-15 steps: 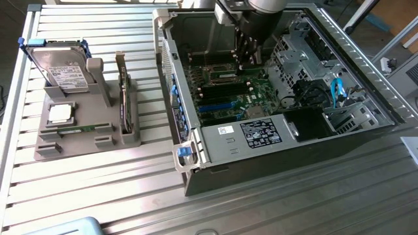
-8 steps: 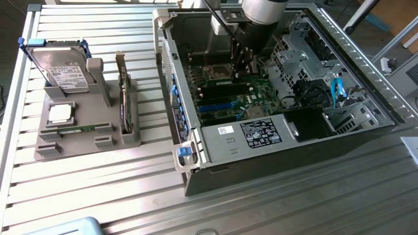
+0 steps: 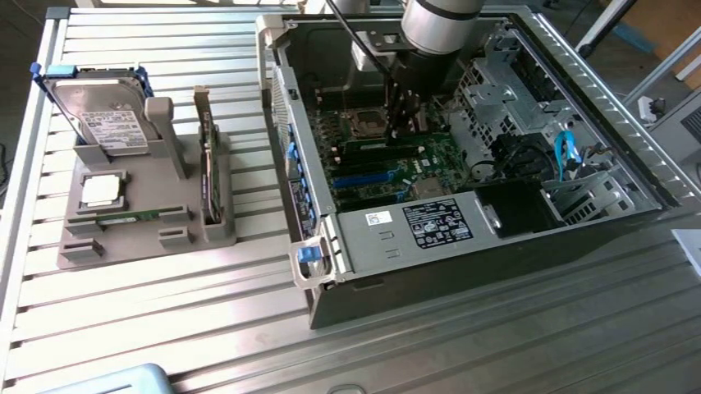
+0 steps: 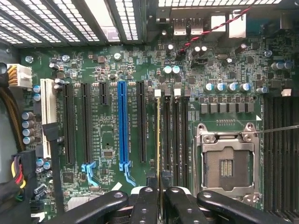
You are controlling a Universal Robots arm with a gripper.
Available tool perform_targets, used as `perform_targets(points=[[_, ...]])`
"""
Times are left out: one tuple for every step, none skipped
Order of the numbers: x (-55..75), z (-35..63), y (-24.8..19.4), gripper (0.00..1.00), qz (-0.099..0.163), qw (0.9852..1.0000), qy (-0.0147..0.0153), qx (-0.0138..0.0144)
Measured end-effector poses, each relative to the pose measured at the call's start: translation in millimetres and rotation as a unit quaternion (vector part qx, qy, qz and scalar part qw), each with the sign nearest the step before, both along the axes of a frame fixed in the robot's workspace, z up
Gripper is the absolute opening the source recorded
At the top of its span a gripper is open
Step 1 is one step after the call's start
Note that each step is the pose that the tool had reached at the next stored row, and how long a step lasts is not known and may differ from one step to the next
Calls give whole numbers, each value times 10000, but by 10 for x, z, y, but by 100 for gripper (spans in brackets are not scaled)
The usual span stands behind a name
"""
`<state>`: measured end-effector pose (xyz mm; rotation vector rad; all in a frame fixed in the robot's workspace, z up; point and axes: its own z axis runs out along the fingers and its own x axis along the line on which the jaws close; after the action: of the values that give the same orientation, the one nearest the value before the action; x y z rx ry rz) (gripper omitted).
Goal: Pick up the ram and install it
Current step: 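Insert the ram into the slot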
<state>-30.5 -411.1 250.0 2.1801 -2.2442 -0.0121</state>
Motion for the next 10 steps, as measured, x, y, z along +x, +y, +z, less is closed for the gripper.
perform_targets(points=[[0, 0, 0, 13, 0, 10000, 0, 0], [0, 0, 0, 13, 0, 10000, 0, 0], [0, -1, 0, 13, 0, 10000, 0, 1], [0, -1, 0, 13, 2, 10000, 0, 1], [0, -1, 0, 13, 57, 10000, 0, 1], [0, -2, 0, 13, 183, 9998, 0, 1], [0, -2, 0, 13, 343, 9994, 0, 1], [0, -2, 0, 13, 343, 9994, 0, 1], [0, -5, 0, 13, 341, 9994, -1, 1], [0, -11, 1, 13, 329, 9995, -1, 3]])
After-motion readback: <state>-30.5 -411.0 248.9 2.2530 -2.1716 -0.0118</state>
